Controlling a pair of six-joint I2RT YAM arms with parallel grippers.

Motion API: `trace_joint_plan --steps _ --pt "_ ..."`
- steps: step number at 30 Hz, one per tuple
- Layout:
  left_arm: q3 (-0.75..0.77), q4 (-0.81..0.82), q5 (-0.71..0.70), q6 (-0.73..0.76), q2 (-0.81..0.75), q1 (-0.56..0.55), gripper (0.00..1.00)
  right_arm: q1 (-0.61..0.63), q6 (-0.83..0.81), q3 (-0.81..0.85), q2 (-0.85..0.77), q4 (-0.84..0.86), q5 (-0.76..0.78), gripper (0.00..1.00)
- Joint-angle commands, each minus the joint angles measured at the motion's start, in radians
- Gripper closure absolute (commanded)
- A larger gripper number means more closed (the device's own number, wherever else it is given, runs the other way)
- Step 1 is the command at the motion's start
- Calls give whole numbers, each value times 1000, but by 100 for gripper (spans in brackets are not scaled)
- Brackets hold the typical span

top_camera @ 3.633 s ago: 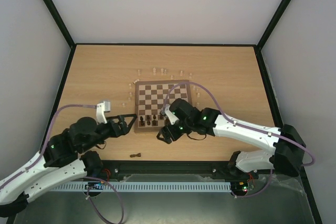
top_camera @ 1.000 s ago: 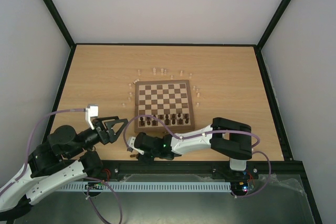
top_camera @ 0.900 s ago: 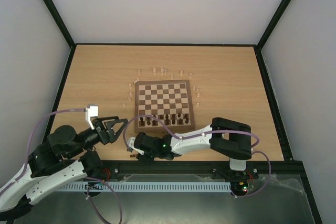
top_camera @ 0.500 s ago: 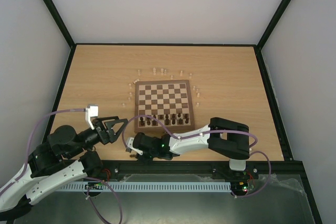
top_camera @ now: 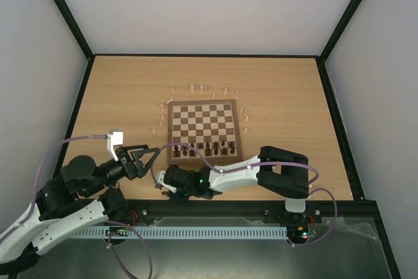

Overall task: Set up the chess pieces on the board
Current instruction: Pick up the chess piece at the center of the board, then place the chess piece on the chessboard.

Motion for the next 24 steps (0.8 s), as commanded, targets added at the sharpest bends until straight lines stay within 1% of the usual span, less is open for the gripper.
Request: trace_joint_plan --steps 1,7,12,24 --pt "12 13 5 18 13 5 1 7 27 -22 -43 -62 18 88" --pt "13 17 20 14 29 5 1 -8 73 -55 -145 -82 -3 88" --pt "17 17 54 13 52 5 1 -63 118 -128 -290 -80 -66 87" --pt "-8 55 331 47 244 5 1 -180 218 -297 -663 -90 -183 84"
